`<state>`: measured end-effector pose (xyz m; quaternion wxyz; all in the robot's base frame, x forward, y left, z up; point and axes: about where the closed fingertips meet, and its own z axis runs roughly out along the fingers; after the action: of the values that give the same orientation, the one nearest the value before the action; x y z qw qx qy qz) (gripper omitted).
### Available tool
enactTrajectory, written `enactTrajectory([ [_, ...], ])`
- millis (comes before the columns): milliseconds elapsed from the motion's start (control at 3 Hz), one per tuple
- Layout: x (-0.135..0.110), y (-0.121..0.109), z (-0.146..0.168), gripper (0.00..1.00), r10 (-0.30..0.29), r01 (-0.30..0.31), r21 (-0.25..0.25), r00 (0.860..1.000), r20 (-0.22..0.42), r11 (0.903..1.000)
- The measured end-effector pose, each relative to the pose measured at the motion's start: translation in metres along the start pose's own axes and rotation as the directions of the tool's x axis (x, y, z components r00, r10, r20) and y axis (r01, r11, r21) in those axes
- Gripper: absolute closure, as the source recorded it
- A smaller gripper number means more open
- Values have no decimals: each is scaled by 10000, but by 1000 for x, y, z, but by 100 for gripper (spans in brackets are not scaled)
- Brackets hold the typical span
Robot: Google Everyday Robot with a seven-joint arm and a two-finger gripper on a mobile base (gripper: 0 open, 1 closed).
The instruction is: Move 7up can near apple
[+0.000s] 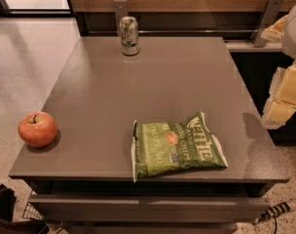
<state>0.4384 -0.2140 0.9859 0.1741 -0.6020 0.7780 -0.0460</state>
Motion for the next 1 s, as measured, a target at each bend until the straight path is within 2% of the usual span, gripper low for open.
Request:
enactTrajectory([
  [333,0,0,0,0,0,0,2,10000,1,10000],
  [667,-1,-12,11,0,665,-679,189,9955,667,9975],
  [1000,-12,-37,23,0,1359,-1523,817,9745,1785,9849],
])
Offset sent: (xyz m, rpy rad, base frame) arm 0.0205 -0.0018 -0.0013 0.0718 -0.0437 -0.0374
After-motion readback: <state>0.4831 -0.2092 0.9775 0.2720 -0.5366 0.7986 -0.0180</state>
